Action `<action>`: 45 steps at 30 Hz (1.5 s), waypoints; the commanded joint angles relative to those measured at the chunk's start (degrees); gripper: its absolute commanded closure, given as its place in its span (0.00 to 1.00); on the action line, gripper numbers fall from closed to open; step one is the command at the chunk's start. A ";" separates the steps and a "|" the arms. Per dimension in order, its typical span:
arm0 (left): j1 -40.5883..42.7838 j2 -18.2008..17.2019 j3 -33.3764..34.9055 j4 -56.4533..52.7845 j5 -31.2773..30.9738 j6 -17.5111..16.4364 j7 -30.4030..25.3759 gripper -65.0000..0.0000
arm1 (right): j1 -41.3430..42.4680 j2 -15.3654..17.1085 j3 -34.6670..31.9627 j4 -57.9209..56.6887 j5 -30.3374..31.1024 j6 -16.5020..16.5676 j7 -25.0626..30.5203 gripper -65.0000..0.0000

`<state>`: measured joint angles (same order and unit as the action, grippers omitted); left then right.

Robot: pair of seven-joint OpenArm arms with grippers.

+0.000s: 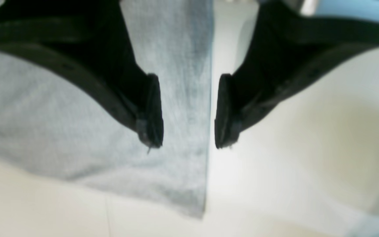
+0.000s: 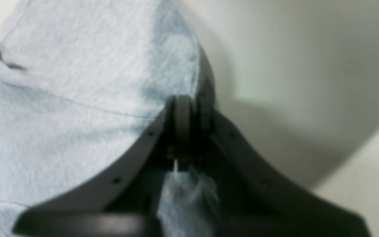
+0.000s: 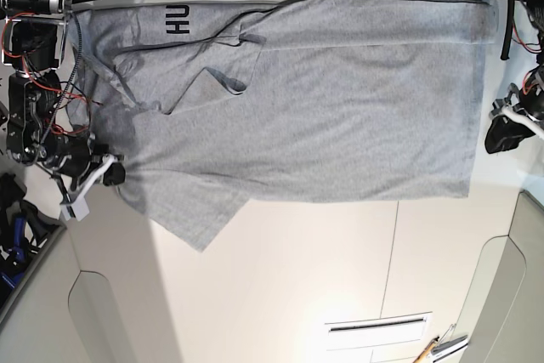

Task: Fold the T-shirt properly
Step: 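Grasp the hem corners with both grippers and fold them onto the collar edge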

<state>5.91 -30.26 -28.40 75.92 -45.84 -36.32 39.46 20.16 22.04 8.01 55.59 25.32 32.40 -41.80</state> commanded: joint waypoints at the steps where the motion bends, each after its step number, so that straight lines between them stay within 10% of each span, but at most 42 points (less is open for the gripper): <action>1: -3.39 -1.73 1.22 -2.10 -0.61 -0.33 -2.23 0.55 | 1.05 0.79 0.28 0.59 -0.26 -0.02 -0.13 1.00; 20: -30.82 -2.12 22.43 -34.77 15.23 3.98 -12.24 0.45 | 1.03 0.76 0.28 0.59 -0.24 -0.04 -0.17 1.00; 22: -30.82 -2.16 22.43 -34.75 15.19 4.00 -12.17 0.54 | 1.03 0.79 0.28 0.59 0.15 -0.04 -0.35 1.00; 24: -30.82 -2.36 22.34 -34.71 14.93 3.96 -12.20 0.83 | 0.96 0.81 0.35 0.59 2.95 -0.04 -0.85 1.00; 26: -30.80 -2.54 21.66 -34.14 13.42 3.76 -11.96 1.00 | 0.94 0.79 0.87 0.68 5.35 -0.02 -0.90 1.00; 34: -29.16 -4.24 9.03 -27.54 -0.15 -3.68 0.35 1.00 | 0.72 0.79 8.41 6.58 9.31 0.04 -7.52 1.00; 45: -14.60 -6.91 -1.73 -18.71 -19.54 -3.68 15.10 1.00 | -8.39 0.81 15.23 23.39 17.07 0.90 -18.29 1.00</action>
<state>-7.66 -35.38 -29.67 56.21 -64.14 -39.55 55.59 10.63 21.80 22.79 78.17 41.56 33.10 -61.01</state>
